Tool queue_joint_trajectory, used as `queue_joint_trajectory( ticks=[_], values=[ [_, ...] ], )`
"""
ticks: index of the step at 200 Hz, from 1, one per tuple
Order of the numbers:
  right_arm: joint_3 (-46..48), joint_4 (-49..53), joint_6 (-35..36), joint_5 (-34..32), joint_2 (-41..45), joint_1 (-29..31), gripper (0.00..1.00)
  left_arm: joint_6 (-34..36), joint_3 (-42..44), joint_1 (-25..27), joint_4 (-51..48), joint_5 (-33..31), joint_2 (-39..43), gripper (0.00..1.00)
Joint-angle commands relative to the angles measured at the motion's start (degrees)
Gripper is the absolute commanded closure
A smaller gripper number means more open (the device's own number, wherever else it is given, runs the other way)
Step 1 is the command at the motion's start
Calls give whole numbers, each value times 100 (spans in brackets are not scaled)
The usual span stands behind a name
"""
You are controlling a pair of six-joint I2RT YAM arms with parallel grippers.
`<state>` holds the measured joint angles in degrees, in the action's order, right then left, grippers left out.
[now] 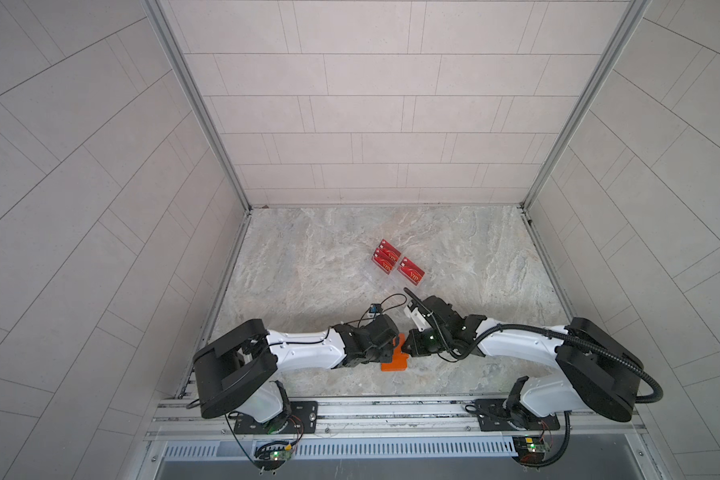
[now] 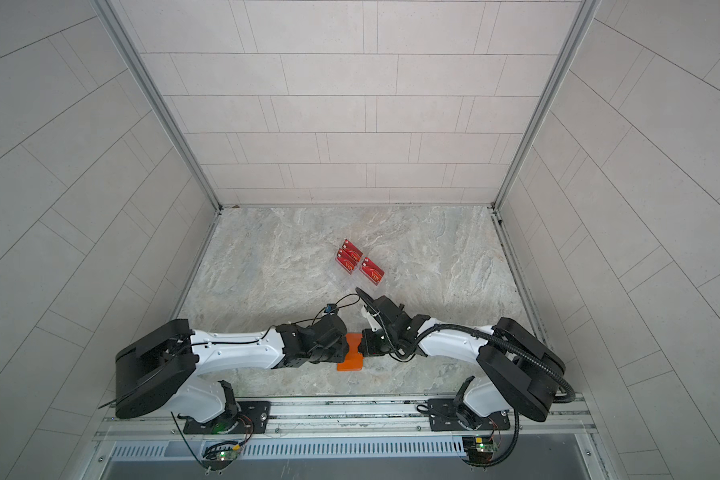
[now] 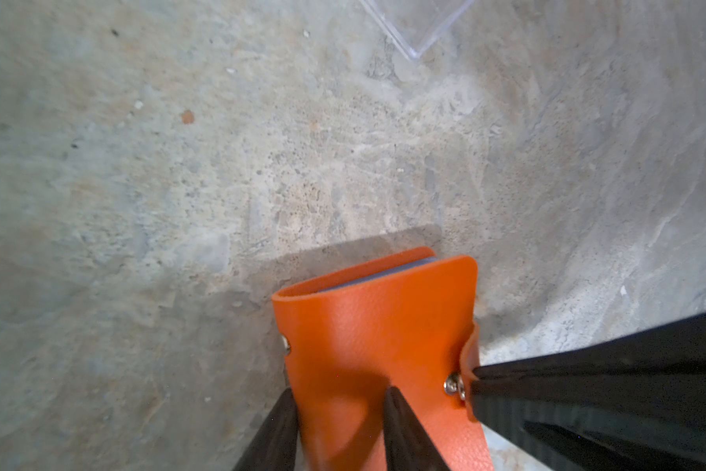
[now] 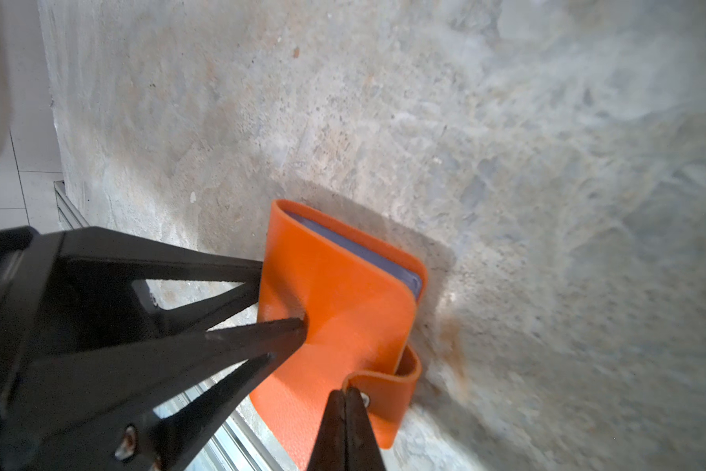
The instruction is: Put the credit cards into the card holder
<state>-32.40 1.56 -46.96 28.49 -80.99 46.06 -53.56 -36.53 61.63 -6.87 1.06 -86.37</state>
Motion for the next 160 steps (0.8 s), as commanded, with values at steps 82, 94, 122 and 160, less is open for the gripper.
queue_joint_trajectory(
  ticks=[82, 94, 122, 160],
  values=[
    [-243, 460, 285, 80, -392, -1, 100, -31, 286, 104, -879, 439, -458, 61],
    [-274, 668, 354, 39, -463, 8, 100, -23, 276, 104, -885, 432, -457, 60],
    [-549, 1242, 474, -81, -499, 29, 100, -14, 261, 104, -909, 421, -436, 60],
    [-721, 1929, 662, -291, -550, 43, 100, -14, 266, 104, -890, 413, -458, 60]
  ],
)
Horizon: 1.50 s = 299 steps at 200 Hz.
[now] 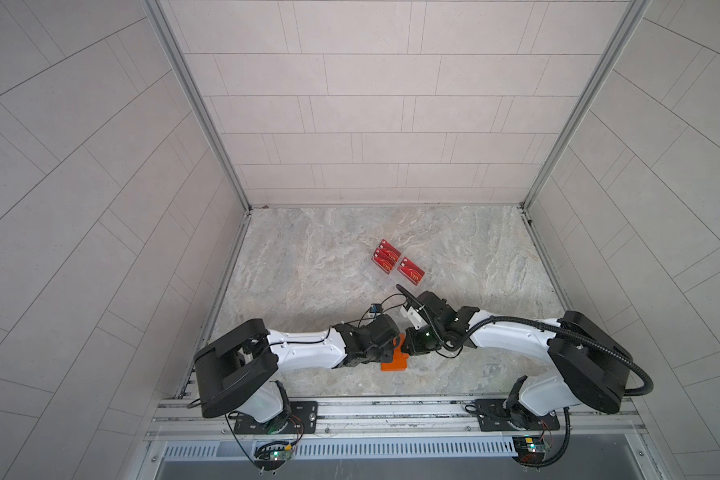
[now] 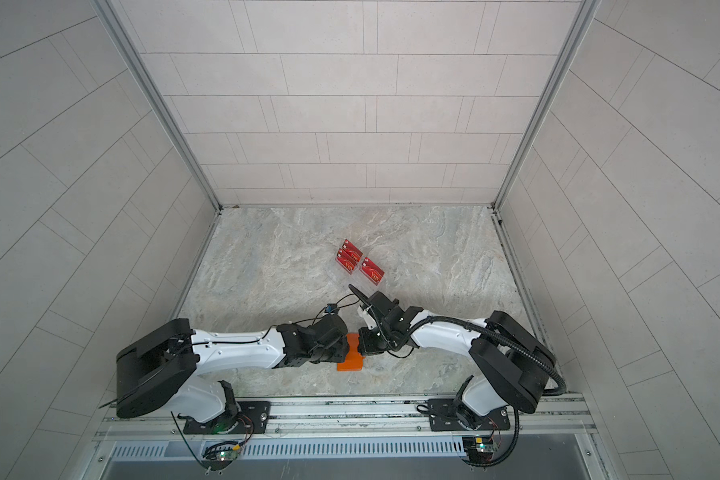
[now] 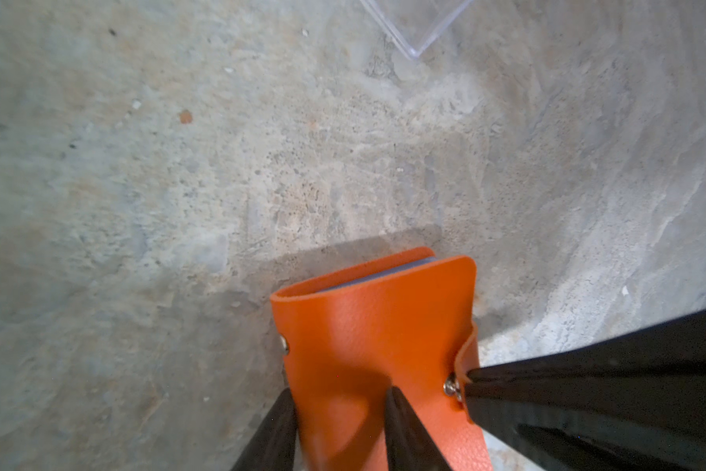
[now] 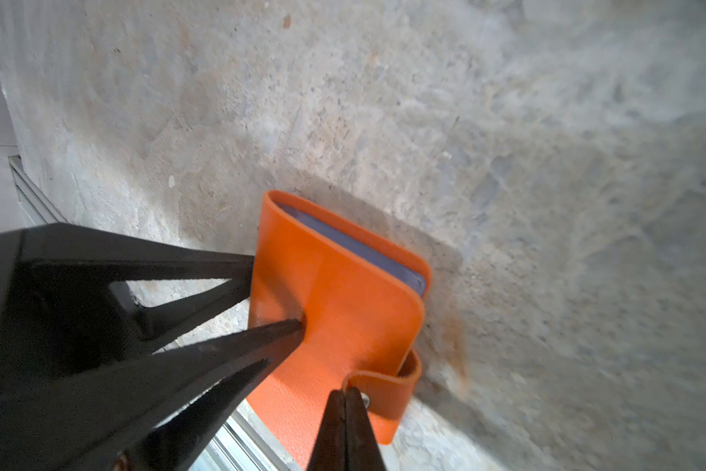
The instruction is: Put the credit cards into the card holder
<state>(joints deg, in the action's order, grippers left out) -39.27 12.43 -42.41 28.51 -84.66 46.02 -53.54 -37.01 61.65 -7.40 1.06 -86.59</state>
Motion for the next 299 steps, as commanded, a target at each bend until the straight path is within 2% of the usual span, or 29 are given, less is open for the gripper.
queue_joint_trajectory(
  ticks=[1, 60, 141, 185, 215, 299],
  values=[
    [-36, 846, 216, -294, -187, 47, 100, -16, 316, 102, -835, 413, -437, 60],
    [45, 460, 57, -39, -461, 118, 100, -6, 325, 102, -833, 421, -440, 61],
    [346, -164, -424, -429, 808, 91, 100, -25, 362, 102, -789, 437, -460, 61],
    [502, -388, -439, -128, 447, 89, 100, -16, 336, 103, -789, 448, -477, 61],
    [411, -179, -302, -104, 273, 91, 100, -24, 348, 102, -816, 430, -443, 61],
    [505, -498, -448, -169, 341, 91, 100, 2, 338, 102, -807, 431, -449, 61]
  ],
)
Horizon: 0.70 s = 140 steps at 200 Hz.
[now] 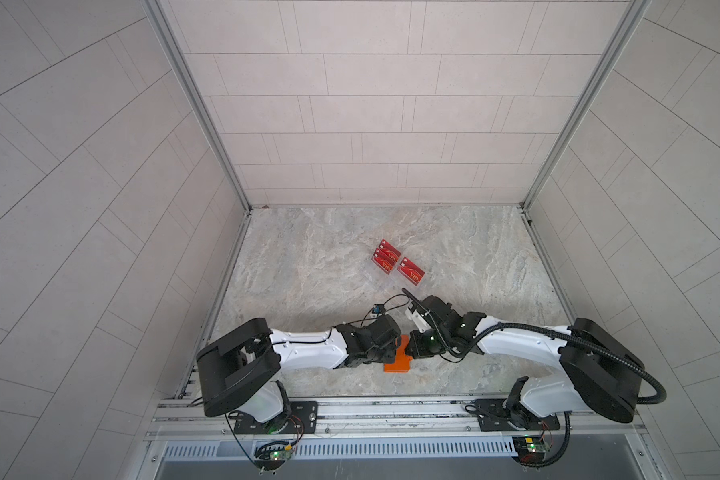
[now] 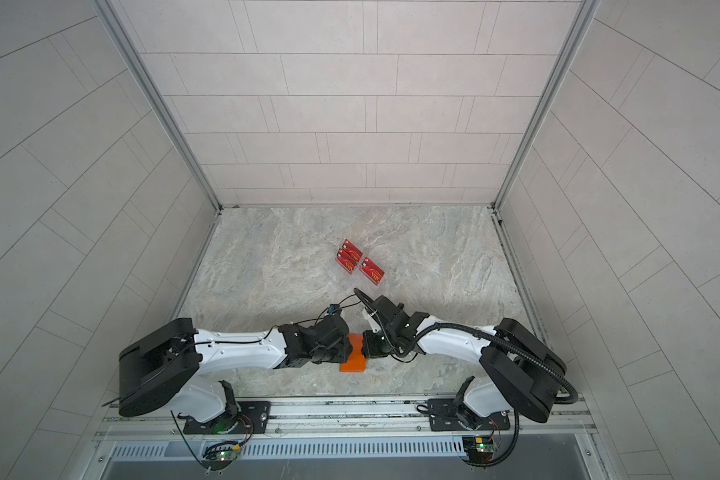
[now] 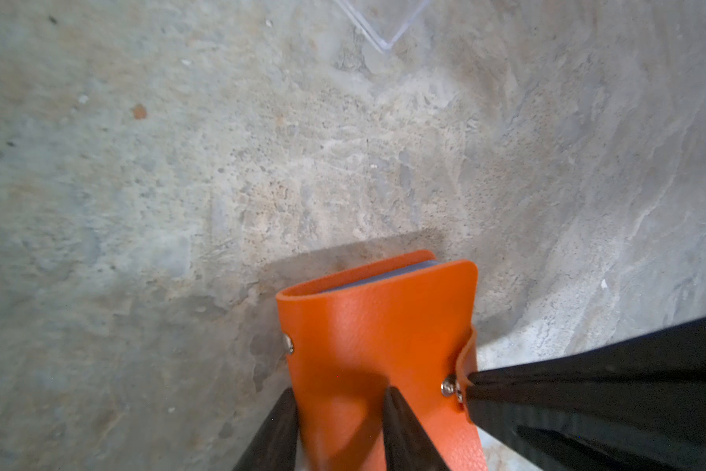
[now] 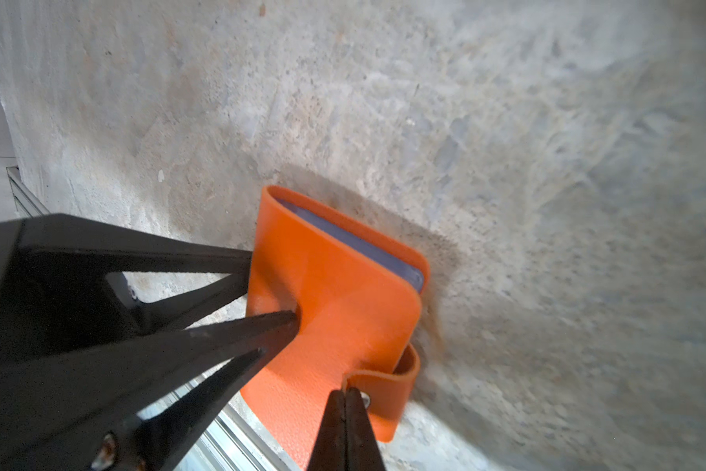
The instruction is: Put the credit cards into the card holder
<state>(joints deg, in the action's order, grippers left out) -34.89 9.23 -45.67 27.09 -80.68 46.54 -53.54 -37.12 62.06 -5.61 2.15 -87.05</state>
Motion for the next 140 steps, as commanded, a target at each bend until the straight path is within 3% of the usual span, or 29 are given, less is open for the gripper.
queue_joint_trajectory(
  ticks=[1, 140],
  values=[
    [69, -186, -125, -32, -50, 39, 100, 2, 347, 61, -986, 326, -402, 61],
    [-184, 597, 216, -41, -647, 96, 100, 3, 309, 60, -1046, 316, -401, 61]
  ],
)
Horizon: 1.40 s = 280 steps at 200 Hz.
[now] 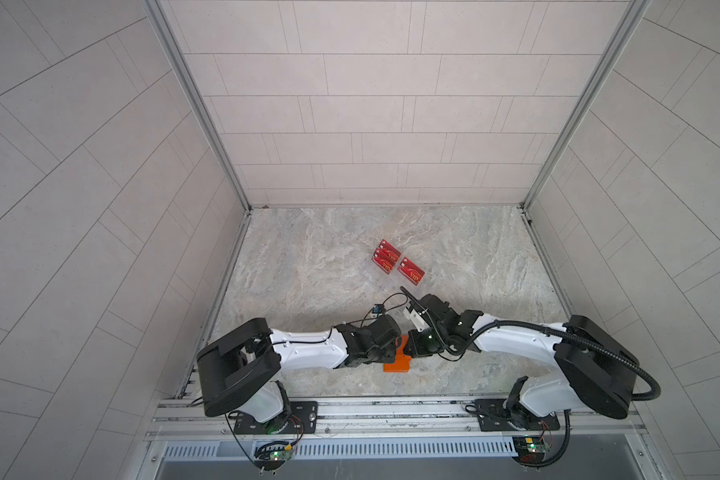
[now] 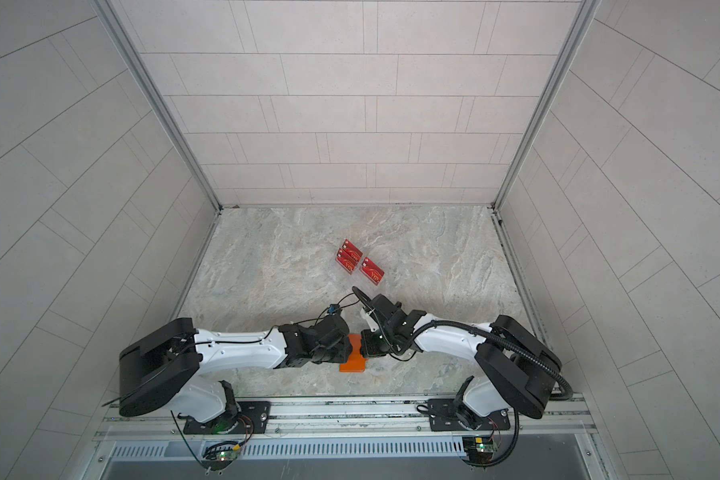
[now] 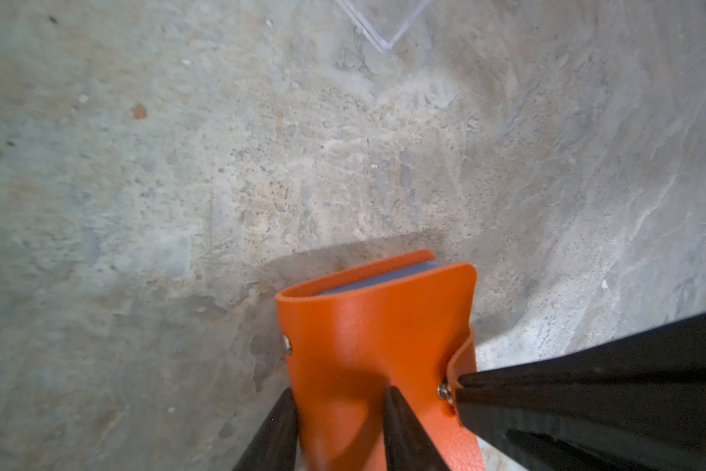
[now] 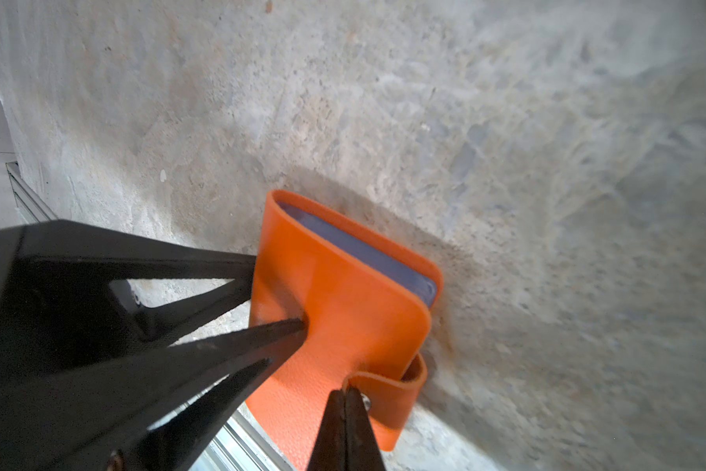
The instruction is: Put the credit cards into the card holder
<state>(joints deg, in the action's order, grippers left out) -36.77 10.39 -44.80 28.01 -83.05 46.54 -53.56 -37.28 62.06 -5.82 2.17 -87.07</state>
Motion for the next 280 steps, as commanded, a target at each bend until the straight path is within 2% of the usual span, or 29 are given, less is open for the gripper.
queue_joint_trajectory(
  ticks=[1, 51, 113, 172, 217, 280],
  values=[
    [0, 490, 129, -135, -417, 98, 100, 9, 326, 60, -1020, 316, -394, 61],
    [-185, 1184, 287, -361, -762, 122, 100, -67, 375, 65, -1040, 144, -248, 62],
    [-478, 1961, 468, -734, -1145, 240, 100, -104, 442, 59, -781, 232, -298, 63],
    [-445, 1825, 292, -633, -1509, 397, 100, -161, 572, 60, -667, 225, -186, 63],
    [-613, 1543, 222, -499, -1249, 399, 100, -312, 699, 60, -556, 133, 32, 63],
    [-1272, 1494, 265, -437, -466, 371, 77, -658, 782, 65, -353, 99, 264, 62]
  ],
)
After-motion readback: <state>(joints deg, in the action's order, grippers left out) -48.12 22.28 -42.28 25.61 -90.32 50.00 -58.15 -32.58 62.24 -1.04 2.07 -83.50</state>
